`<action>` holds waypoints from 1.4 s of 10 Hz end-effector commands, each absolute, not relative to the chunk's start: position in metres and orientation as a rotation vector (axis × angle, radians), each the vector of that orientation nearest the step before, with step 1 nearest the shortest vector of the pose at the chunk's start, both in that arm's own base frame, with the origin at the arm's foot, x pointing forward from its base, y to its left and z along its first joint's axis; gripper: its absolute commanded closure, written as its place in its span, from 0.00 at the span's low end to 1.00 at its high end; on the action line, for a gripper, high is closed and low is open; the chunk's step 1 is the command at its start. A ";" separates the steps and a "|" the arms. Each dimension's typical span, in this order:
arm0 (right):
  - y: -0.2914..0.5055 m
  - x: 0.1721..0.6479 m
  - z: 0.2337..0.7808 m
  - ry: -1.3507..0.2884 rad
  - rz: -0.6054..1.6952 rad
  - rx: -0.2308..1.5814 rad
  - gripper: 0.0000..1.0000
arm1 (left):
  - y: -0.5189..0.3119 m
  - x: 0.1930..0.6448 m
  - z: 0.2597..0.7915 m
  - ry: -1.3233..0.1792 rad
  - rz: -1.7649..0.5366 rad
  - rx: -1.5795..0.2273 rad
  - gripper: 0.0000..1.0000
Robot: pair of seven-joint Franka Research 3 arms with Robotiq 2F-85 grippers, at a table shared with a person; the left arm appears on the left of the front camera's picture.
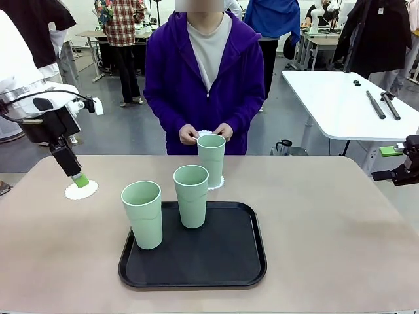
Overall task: Place coasters on the table and set cups on them.
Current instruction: Take one Reusable plastic cup from the Flat Tray and place it on a coaster set by the human.
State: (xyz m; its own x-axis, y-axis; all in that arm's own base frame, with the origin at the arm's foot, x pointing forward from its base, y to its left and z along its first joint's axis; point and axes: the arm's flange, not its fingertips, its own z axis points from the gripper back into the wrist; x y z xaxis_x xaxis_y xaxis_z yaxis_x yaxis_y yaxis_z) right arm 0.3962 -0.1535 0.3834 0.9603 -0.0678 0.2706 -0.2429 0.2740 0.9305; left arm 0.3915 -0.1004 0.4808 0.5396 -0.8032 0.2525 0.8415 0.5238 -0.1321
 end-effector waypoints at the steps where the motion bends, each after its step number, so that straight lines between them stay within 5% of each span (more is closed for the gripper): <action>1: -0.153 0.396 0.384 -0.277 0.123 1.300 0.00 | -0.068 0.401 0.476 -0.363 -1.057 -0.582 0.00; 3: -0.153 0.396 0.384 -0.277 0.123 1.300 0.00 | -0.035 0.418 0.467 -0.520 -1.139 -0.900 0.00; 6: -0.153 0.396 0.384 -0.277 0.123 1.300 0.00 | -0.013 0.427 0.411 -0.767 -1.182 -1.122 0.00; 8: -0.153 0.396 0.384 -0.277 0.123 1.300 0.00 | -0.012 0.426 0.364 -0.931 -1.171 -1.112 0.00; 14: -0.153 0.396 0.384 -0.277 0.123 1.300 0.00 | -0.038 0.416 0.292 -0.890 -1.299 -1.054 0.00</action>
State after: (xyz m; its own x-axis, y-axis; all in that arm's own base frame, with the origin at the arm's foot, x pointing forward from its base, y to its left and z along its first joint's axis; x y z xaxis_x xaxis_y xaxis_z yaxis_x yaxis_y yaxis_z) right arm 0.3960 -0.1537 0.3834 0.9604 -0.0681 0.2703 -0.2426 0.2734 0.9308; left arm 0.4198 -0.0332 0.2990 0.1279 -0.2976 0.9461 0.9888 -0.0360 -0.1450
